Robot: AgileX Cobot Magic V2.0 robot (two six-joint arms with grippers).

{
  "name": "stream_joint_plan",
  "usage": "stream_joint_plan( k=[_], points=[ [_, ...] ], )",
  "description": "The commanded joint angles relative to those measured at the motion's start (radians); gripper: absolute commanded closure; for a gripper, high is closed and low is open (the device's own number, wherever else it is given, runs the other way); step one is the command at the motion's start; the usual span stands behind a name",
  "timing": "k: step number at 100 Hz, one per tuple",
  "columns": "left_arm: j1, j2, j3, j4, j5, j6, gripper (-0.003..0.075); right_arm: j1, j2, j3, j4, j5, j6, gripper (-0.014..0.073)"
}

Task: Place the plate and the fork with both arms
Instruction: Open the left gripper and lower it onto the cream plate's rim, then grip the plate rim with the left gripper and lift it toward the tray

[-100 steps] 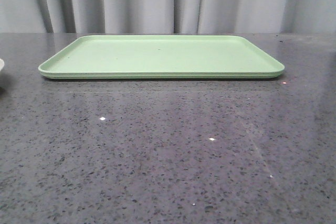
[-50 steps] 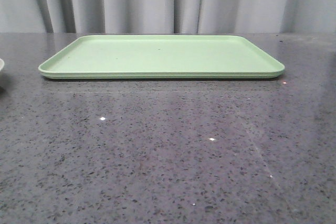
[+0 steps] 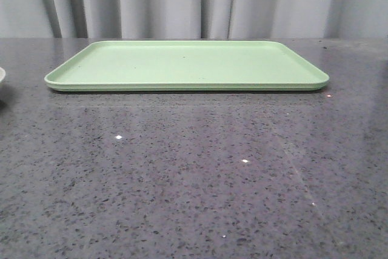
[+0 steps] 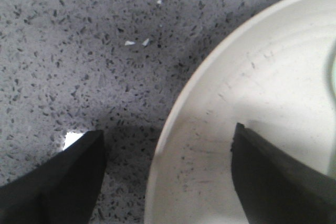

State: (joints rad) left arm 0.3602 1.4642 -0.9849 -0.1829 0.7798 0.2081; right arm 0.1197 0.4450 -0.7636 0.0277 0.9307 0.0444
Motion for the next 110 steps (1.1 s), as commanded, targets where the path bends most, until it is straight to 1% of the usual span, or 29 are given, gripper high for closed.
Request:
stream_joint_plan(
  k=[1, 14, 24, 33, 53, 73, 83, 102, 110],
  points=[
    [0.004, -0.023, -0.029, -0.018, -0.018, 0.003, 0.0240, -0.006, 0.018, -0.027, -0.002, -0.082, -0.007, 0.0064],
    [0.004, -0.023, -0.029, -0.018, -0.007, 0.003, 0.0255, -0.006, 0.018, -0.027, -0.002, -0.083, -0.007, 0.0064],
    [0.004, -0.023, -0.029, -0.018, 0.000, 0.003, 0.0300, -0.006, 0.018, -0.027, -0.002, -0.083, -0.007, 0.0064],
    [0.004, -0.023, -0.029, -0.018, 0.002, 0.003, 0.0358, -0.006, 0.018, -0.027, -0.002, -0.083, -0.007, 0.0064],
    [0.004, -0.023, -0.029, -0.018, 0.008, 0.003, 0.0525, -0.006, 0.018, -0.027, -0.002, -0.083, -0.007, 0.0064],
    [0.004, -0.023, -0.029, -0.018, 0.008, 0.003, 0.0655, -0.006, 0.018, -0.027, -0.002, -0.083, -0.007, 0.0064],
    [0.004, -0.023, -0.029, -0.018, 0.008, 0.003, 0.0739, -0.006, 0.018, -0.027, -0.002, -0.083, -0.007, 0.0064],
    [0.004, -0.023, -0.029, -0.018, 0.021, 0.020, 0.0740, -0.006, 0.018, -0.027, -0.002, -0.083, -0.007, 0.0064],
    [0.007, -0.025, -0.029, -0.053, 0.029, 0.051, 0.0740, -0.006, 0.018, -0.027, -0.002, -0.083, -0.007, 0.0064]
  ],
)
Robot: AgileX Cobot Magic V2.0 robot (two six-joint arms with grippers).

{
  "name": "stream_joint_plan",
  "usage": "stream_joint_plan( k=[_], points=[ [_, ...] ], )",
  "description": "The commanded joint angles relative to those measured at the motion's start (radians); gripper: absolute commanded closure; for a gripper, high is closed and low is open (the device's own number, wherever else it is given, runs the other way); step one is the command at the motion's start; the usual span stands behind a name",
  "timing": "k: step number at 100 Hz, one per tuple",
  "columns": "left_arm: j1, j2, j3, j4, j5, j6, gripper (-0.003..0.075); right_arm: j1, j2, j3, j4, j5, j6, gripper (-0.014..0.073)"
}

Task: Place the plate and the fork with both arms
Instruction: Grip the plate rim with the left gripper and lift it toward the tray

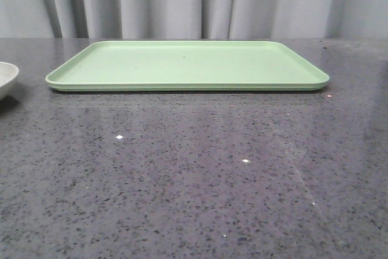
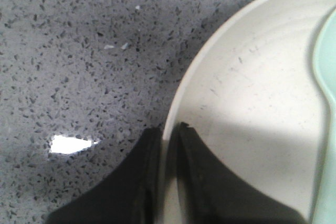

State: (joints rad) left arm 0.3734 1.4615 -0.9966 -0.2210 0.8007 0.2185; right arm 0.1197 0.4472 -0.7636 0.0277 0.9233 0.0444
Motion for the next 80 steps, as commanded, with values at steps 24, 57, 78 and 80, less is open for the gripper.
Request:
stream_joint_plan(
  k=[24, 57, 78, 80],
  points=[
    [0.047, -0.052, -0.017, -0.168, 0.051, 0.162, 0.0740, -0.006, 0.016, -0.027, -0.002, -0.076, -0.007, 0.0064],
    [0.112, -0.113, -0.020, -0.250, 0.091, 0.205, 0.0740, -0.006, 0.016, -0.027, -0.002, -0.076, -0.007, 0.0064],
    [0.115, -0.126, -0.031, -0.264, 0.105, 0.207, 0.0740, -0.006, 0.016, -0.027, -0.002, -0.075, -0.007, 0.0064],
    [0.117, -0.129, -0.031, -0.268, 0.105, 0.207, 0.0740, -0.006, 0.016, -0.027, -0.002, -0.074, -0.007, 0.0064]
  ],
)
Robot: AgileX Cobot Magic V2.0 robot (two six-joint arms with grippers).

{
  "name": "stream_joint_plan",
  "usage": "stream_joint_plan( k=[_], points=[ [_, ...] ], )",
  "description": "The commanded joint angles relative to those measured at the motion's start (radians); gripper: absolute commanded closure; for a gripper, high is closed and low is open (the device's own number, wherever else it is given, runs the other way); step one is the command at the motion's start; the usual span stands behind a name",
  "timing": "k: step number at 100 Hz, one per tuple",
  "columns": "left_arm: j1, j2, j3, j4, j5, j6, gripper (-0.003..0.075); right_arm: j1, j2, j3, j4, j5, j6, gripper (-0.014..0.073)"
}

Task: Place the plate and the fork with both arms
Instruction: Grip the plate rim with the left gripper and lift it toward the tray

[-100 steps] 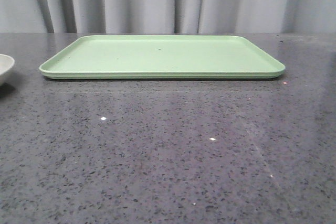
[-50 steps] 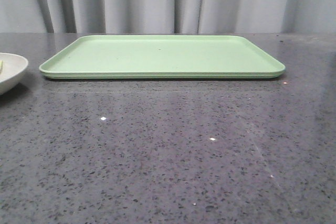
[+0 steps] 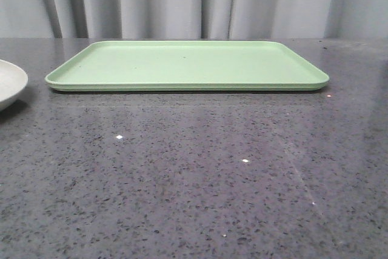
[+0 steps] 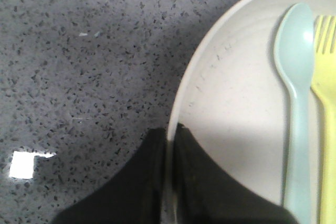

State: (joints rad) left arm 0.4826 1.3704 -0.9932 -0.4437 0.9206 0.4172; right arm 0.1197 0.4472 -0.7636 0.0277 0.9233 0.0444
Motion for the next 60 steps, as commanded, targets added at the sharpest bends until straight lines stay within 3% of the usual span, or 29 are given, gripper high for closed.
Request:
stream_joint_plan(
  k=[1, 39, 60],
  points=[
    [0.007, -0.038, -0.034, -0.050, -0.012, 0.008, 0.0740, -0.006, 0.016, -0.027, -0.002, -0.074, -0.007, 0.0064],
    [0.132, -0.038, -0.034, -0.383, 0.110, 0.199, 0.0741, -0.006, 0.016, -0.027, -0.002, -0.064, -0.007, 0.0064],
    [0.150, -0.038, -0.034, -0.475, 0.180, 0.216, 0.0741, -0.006, 0.016, -0.027, -0.002, -0.064, -0.007, 0.0064]
  ],
)
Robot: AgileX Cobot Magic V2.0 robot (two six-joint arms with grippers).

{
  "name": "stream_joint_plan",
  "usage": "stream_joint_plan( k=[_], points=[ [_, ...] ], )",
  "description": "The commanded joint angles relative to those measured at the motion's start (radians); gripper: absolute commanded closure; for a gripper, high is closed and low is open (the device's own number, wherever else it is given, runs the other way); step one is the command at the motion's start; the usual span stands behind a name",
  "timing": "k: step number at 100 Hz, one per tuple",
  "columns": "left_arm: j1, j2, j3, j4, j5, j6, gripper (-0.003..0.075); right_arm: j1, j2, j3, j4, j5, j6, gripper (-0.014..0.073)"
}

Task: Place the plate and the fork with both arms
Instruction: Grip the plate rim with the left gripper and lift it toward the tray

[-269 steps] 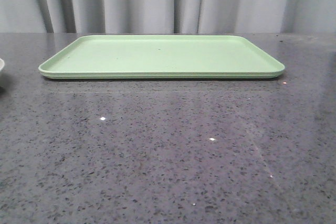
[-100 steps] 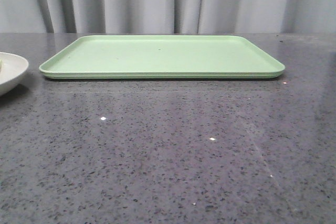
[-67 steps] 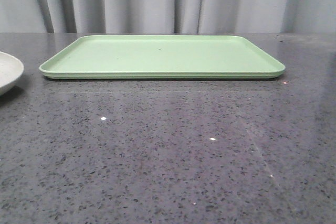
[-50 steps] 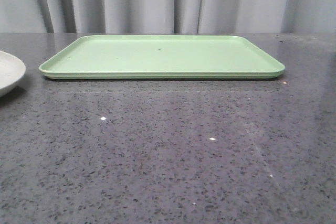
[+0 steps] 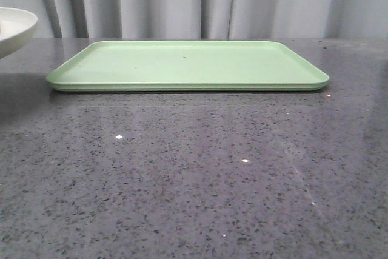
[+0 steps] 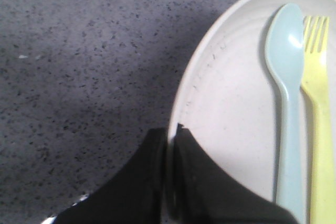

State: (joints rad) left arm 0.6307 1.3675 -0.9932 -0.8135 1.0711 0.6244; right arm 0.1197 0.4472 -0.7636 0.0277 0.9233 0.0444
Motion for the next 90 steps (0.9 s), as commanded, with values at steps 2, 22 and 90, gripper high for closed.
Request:
stream_joint_plan(
  k=[2, 22, 90],
  points=[
    [0.002, -0.035, -0.034, -0.106, 0.030, 0.008, 0.0741, -0.006, 0.016, -0.027, -0.002, -0.063, -0.007, 0.0064],
    [0.002, -0.035, -0.034, -0.177, 0.061, 0.008, 0.0741, -0.006, 0.016, -0.027, -0.002, -0.053, -0.007, 0.0064],
    [-0.483, 0.033, -0.298, 0.000, -0.191, -0.334, 0.0741, -0.006, 0.016, -0.027, -0.002, -0.041, -0.007, 0.0064]
  ],
)
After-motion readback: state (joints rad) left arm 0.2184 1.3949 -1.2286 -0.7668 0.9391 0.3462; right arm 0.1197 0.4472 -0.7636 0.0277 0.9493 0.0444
